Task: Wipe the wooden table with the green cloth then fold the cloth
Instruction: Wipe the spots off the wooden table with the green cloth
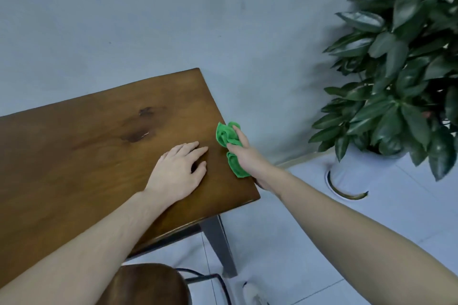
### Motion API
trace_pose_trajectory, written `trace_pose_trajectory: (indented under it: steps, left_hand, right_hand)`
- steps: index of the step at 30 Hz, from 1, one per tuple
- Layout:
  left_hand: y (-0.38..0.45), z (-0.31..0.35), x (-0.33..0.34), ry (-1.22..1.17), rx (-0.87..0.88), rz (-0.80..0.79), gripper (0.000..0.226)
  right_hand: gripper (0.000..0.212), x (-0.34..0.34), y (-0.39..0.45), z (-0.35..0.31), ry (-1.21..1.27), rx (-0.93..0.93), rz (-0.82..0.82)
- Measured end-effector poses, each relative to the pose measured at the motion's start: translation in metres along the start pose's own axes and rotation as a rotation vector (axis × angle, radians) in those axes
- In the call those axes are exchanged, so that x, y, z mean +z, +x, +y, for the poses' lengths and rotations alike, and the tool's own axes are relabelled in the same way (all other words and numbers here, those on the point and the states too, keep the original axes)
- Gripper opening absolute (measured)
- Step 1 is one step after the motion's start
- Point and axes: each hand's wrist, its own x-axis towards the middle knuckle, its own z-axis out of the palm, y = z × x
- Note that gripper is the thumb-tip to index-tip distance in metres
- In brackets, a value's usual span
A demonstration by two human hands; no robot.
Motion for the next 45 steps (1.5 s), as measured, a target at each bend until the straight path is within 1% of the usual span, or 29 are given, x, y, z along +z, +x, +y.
trace_pose_trajectory:
  steps: [5, 8, 11, 16, 18, 20, 23, 26, 28, 29, 30, 31, 33, 35, 38, 40, 42, 45]
  left_hand:
    - [-0.05, 0.012, 0.003, -0.02, 0.051, 0.017, 0.047]
    - [-0.073, 0.018, 0.003, -0.032, 0.046, 0.029, 0.046]
    - [-0.087, 0.021, 0.002, -0.038, 0.026, 0.018, 0.046]
    - [-0.091, 0.024, 0.0, -0.042, 0.001, 0.03, 0.045]
    - [-0.091, 0.026, -0.001, -0.043, -0.014, 0.031, 0.045]
    - [-0.092, 0.027, 0.0, -0.042, -0.026, 0.038, 0.044]
    - [-0.101, 0.029, 0.002, -0.055, -0.045, 0.045, 0.043]
    - [-0.111, 0.028, 0.003, -0.054, -0.049, 0.057, 0.042]
    - [-0.117, 0.026, 0.002, -0.049, -0.042, 0.059, 0.042]
    - [-0.119, 0.025, 0.002, -0.05, -0.036, 0.059, 0.042]
    - [-0.122, 0.023, 0.002, -0.053, -0.03, 0.057, 0.042]
    - [-0.125, 0.021, 0.001, -0.055, -0.02, 0.052, 0.042]
    - [-0.131, 0.015, -0.001, -0.038, 0.012, 0.04, 0.046]
    - [-0.138, 0.009, -0.004, -0.012, 0.039, 0.03, 0.045]
    - [-0.154, -0.005, -0.009, 0.028, 0.063, 0.011, 0.045]
    - [-0.165, -0.017, -0.013, 0.046, 0.064, -0.009, 0.047]
    - [-0.175, -0.03, -0.017, 0.057, 0.06, -0.015, 0.048]
    - [-0.187, -0.048, -0.02, 0.081, 0.056, -0.006, 0.049]
  right_hand:
    - [0.058, -0.001, -0.088, 0.026, 0.081, 0.012, 0.013]
    - [0.057, -0.003, -0.117, 0.042, 0.121, 0.03, 0.023]
    - [0.058, -0.004, -0.118, 0.038, 0.121, 0.044, 0.006]
    - [0.059, -0.003, -0.08, 0.016, 0.102, 0.036, -0.016]
    - [0.058, -0.003, -0.066, 0.011, 0.146, 0.034, -0.038]
    - [0.058, -0.003, -0.058, 0.013, 0.22, 0.031, -0.024]
    - [0.049, -0.001, -0.064, 0.031, 0.265, -0.005, 0.054]
    - [0.037, 0.002, -0.086, 0.048, 0.254, -0.06, 0.066]
    - [0.035, 0.004, -0.101, 0.058, 0.229, -0.114, 0.095]
    - [0.035, 0.005, -0.108, 0.064, 0.208, -0.172, 0.098]
    - [0.036, 0.006, -0.112, 0.07, 0.162, -0.233, 0.101]
    - [0.038, 0.007, -0.114, 0.078, 0.06, -0.296, 0.122]
    - [0.043, 0.002, -0.114, 0.093, -0.232, -0.415, 0.211]
    - [0.047, -0.009, -0.113, 0.098, -0.511, -0.537, 0.282]
    - [0.046, -0.033, -0.107, 0.099, -0.844, -0.754, 0.29]
    - [0.043, -0.049, -0.1, 0.092, -1.07, -0.927, 0.252]
    - [0.039, -0.06, -0.095, 0.08, -1.25, -1.059, 0.161]
    - [0.039, -0.057, -0.093, 0.064, -1.381, -1.163, 0.059]
